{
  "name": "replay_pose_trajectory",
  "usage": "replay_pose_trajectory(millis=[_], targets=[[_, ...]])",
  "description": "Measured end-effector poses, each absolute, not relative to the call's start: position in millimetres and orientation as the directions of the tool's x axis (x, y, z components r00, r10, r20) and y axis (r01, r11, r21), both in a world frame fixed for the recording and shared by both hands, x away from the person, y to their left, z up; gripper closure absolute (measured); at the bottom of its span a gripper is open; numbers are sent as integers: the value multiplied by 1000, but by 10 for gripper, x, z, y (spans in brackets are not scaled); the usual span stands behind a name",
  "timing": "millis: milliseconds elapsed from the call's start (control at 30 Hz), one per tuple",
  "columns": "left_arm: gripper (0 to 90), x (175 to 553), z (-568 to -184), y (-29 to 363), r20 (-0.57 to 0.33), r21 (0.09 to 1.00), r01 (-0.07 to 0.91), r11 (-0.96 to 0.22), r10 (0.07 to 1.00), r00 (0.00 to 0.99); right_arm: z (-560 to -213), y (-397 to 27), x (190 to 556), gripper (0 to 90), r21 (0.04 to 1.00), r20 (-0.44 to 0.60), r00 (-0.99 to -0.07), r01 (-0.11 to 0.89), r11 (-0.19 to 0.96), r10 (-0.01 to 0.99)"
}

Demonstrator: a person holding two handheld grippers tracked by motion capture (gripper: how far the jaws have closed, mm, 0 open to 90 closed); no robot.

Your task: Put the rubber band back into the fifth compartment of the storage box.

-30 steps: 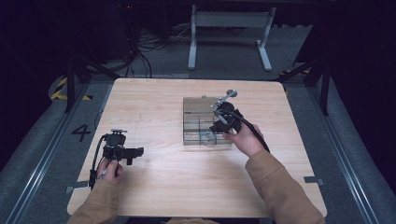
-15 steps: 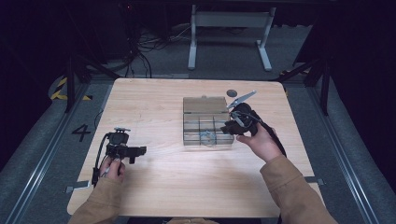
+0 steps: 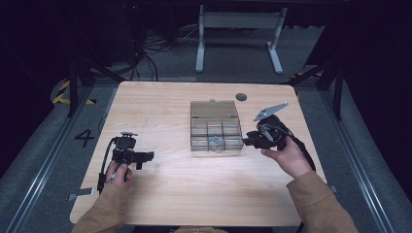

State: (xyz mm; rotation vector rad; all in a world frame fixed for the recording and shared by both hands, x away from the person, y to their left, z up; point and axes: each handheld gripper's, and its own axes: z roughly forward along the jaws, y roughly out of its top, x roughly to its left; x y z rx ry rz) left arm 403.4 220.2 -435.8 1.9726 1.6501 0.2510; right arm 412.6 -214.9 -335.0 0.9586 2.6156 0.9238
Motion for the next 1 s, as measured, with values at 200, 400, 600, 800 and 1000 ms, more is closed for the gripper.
replay_pose_trajectory(millis=[200, 400, 600, 800, 1000], targets=[[160, 4033, -4359, 2204, -201, 518, 850, -92, 953, 226, -3415, -2287, 4001, 657, 644, 10, -767, 496, 582, 642], [160, 4031, -4359, 2201, -199, 519, 850, -93, 954, 226, -3508, -2399, 3876, 637, 658, 40, -775, 496, 567, 631], [160, 4031, -4362, 2197, -197, 519, 850, -94, 954, 226, -3640, -2438, 3732, 606, 653, 38, -787, 486, 581, 615], [160, 4024, -4354, 2198, -196, 525, 846, -91, 955, 224, -3776, -2440, 3598, 575, 685, 56, -797, 469, 558, 602], [160, 4031, -4361, 2198, -199, 519, 850, -95, 953, 228, -3905, -2378, 3528, 575, 658, 23, -822, 441, 611, 569]])
